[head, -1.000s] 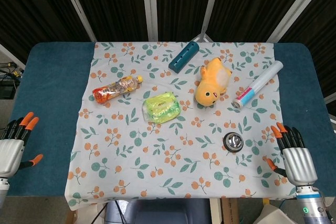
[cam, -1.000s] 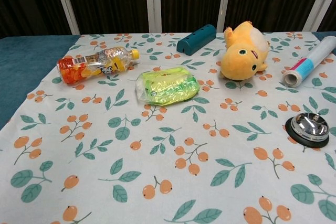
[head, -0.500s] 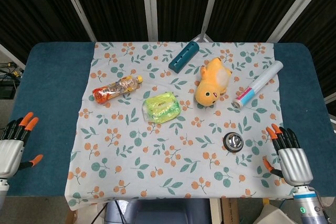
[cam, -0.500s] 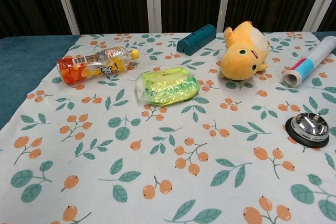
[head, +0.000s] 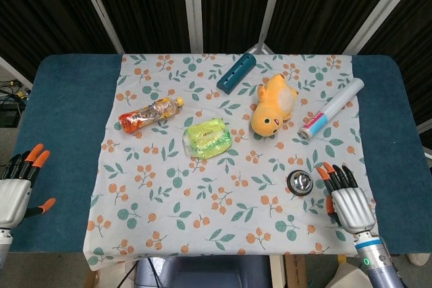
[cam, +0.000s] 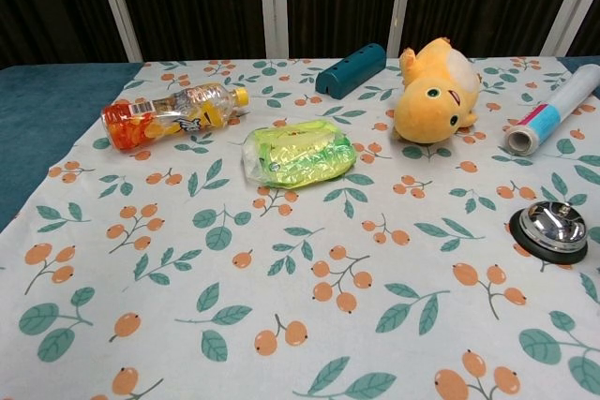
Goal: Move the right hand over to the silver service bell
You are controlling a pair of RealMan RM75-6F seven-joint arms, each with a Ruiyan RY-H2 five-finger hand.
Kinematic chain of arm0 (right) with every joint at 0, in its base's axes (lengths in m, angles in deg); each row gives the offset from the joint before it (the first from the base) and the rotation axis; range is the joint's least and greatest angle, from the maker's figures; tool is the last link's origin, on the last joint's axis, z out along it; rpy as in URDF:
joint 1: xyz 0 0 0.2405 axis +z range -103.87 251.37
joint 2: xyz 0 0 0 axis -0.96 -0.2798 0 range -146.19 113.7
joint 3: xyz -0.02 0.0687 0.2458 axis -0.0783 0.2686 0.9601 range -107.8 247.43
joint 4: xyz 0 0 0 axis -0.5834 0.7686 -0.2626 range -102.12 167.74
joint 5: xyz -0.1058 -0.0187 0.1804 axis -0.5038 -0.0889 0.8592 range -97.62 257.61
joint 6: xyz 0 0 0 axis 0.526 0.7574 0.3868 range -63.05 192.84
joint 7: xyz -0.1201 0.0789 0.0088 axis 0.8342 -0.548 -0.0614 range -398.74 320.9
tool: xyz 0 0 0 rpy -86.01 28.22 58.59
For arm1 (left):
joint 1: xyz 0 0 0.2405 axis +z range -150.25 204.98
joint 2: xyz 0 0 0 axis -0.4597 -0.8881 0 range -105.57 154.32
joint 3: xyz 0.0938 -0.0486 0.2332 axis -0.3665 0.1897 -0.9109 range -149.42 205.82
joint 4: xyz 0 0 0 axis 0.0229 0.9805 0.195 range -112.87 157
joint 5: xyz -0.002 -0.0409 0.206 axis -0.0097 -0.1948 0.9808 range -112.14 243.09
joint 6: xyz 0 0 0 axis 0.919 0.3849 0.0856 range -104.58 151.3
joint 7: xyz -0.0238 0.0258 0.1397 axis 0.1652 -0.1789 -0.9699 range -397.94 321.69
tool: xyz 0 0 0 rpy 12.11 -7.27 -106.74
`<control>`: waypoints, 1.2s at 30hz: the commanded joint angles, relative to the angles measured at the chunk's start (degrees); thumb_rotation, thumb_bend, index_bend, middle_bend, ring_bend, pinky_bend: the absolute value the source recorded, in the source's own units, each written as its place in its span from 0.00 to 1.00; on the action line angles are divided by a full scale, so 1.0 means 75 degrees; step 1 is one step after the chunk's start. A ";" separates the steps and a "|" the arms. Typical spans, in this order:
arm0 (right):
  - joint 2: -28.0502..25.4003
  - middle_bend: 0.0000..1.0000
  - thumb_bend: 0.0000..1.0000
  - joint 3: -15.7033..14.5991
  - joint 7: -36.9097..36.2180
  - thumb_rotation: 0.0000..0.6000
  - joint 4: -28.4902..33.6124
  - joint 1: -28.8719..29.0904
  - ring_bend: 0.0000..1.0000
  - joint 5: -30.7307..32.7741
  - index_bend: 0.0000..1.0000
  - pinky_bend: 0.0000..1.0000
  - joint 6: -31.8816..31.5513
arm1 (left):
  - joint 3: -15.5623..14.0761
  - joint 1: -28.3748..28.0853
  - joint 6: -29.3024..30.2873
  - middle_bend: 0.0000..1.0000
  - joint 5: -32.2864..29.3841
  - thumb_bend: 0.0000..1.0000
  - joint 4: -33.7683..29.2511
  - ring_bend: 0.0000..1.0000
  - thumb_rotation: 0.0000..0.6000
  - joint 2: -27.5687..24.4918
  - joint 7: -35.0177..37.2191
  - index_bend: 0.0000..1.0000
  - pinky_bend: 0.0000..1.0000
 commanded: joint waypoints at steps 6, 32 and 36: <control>0.0454 0.00 0.85 -0.0113 0.0689 1.00 -0.0265 0.0177 0.00 0.0121 0.00 0.00 0.0331 | -0.0007 0.0011 0.0023 0.00 0.0018 0.00 -0.0004 0.00 1.00 -0.0002 0.0002 0.00 0.00; 0.0652 0.00 0.85 -0.0510 0.1889 1.00 -0.0666 0.0274 0.00 0.0768 0.00 0.00 0.1062 | -0.0021 0.0012 0.0016 0.00 0.0032 0.00 -0.0011 0.00 1.00 0.0007 -0.0021 0.00 0.00; 0.0680 0.00 0.85 -0.0506 0.2152 1.00 -0.0587 0.0267 0.00 0.0921 0.00 0.00 0.1074 | -0.0019 0.0008 0.0013 0.00 0.0035 0.00 -0.0017 0.00 1.00 0.0002 -0.0012 0.00 0.00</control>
